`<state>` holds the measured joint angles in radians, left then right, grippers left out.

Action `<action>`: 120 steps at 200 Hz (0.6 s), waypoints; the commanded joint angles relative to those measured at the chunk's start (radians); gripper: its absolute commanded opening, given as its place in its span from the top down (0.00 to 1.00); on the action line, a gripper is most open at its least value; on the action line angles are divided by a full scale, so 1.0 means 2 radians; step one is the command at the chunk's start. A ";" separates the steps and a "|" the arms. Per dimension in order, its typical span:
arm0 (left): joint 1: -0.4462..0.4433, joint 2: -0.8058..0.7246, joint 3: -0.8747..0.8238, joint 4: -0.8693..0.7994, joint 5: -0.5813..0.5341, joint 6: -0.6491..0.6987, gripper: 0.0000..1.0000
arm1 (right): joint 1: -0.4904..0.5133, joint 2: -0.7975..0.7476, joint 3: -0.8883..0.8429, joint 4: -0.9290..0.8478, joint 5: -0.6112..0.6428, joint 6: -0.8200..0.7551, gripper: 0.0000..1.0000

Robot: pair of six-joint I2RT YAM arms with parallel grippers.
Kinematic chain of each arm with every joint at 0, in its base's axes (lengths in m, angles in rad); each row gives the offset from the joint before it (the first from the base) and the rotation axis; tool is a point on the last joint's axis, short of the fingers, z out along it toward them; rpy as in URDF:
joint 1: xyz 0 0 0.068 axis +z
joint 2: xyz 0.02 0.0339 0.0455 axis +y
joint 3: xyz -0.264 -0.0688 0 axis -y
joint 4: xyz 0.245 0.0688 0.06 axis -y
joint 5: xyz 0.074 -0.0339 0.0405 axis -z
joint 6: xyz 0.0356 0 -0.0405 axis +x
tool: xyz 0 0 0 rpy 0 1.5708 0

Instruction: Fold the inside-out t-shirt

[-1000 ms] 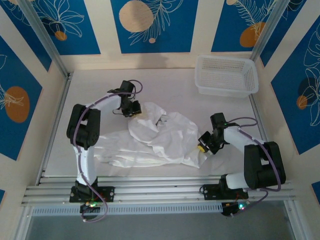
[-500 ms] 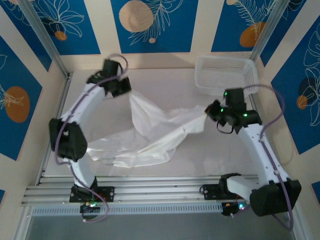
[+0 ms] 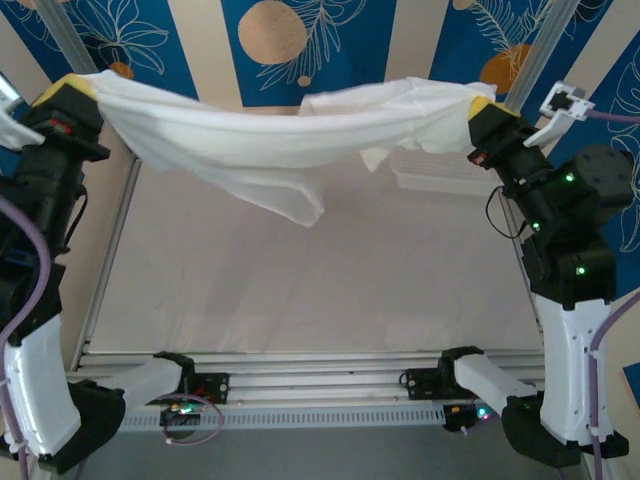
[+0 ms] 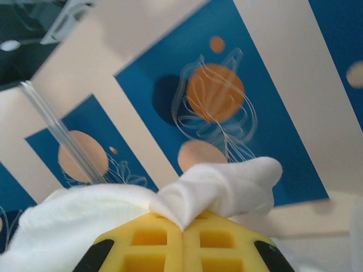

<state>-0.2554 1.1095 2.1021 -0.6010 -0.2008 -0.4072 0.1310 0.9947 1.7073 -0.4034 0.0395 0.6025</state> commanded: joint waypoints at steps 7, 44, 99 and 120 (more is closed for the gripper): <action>0.002 0.016 0.016 0.006 -0.015 0.027 1.00 | 0.002 -0.006 0.036 0.067 -0.022 -0.028 1.00; 0.002 0.016 0.032 0.010 0.006 0.020 1.00 | 0.003 0.006 0.069 0.099 -0.049 -0.028 1.00; 0.002 0.046 0.040 -0.007 -0.031 0.050 1.00 | 0.008 0.067 0.098 0.112 -0.073 -0.010 1.00; 0.002 0.084 0.040 -0.017 -0.053 0.077 1.00 | 0.008 0.108 0.093 0.112 -0.073 0.005 1.00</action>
<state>-0.2554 1.2152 2.1586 -0.6216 -0.2344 -0.3309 0.1432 1.1233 1.8961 -0.2157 -0.0998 0.5800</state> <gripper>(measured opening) 0.042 0.060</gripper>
